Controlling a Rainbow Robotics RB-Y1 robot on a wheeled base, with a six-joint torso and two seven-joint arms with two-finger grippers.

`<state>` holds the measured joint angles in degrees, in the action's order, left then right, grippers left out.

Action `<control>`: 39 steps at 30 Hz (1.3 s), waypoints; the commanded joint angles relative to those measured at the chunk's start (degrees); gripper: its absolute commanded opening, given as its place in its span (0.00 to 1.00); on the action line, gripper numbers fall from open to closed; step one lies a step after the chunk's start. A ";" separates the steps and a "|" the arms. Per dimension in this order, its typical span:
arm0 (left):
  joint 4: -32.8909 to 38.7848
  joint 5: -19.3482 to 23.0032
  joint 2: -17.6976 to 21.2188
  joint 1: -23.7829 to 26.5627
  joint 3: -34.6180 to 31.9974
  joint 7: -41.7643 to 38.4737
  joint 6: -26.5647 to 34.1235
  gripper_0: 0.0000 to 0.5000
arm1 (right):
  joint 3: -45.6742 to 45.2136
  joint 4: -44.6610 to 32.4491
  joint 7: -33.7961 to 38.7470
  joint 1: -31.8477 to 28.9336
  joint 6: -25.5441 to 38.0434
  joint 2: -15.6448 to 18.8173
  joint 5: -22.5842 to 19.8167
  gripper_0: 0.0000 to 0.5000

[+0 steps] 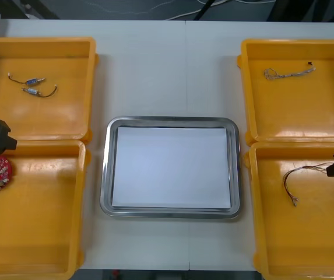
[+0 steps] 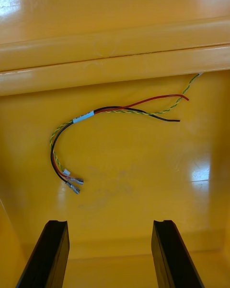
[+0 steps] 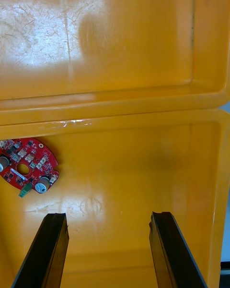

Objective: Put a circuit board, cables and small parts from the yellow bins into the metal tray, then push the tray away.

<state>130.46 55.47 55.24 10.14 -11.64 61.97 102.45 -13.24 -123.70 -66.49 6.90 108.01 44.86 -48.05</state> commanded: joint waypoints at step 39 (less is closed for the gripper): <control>0.68 0.34 2.51 -0.92 -1.63 3.77 0.39 1.00 | -1.70 -1.90 -3.12 -0.83 -0.43 -0.48 0.42 1.00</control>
<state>130.46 55.47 55.24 10.14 -11.64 61.97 102.45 -13.24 -123.70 -66.49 6.90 108.01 44.86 -48.05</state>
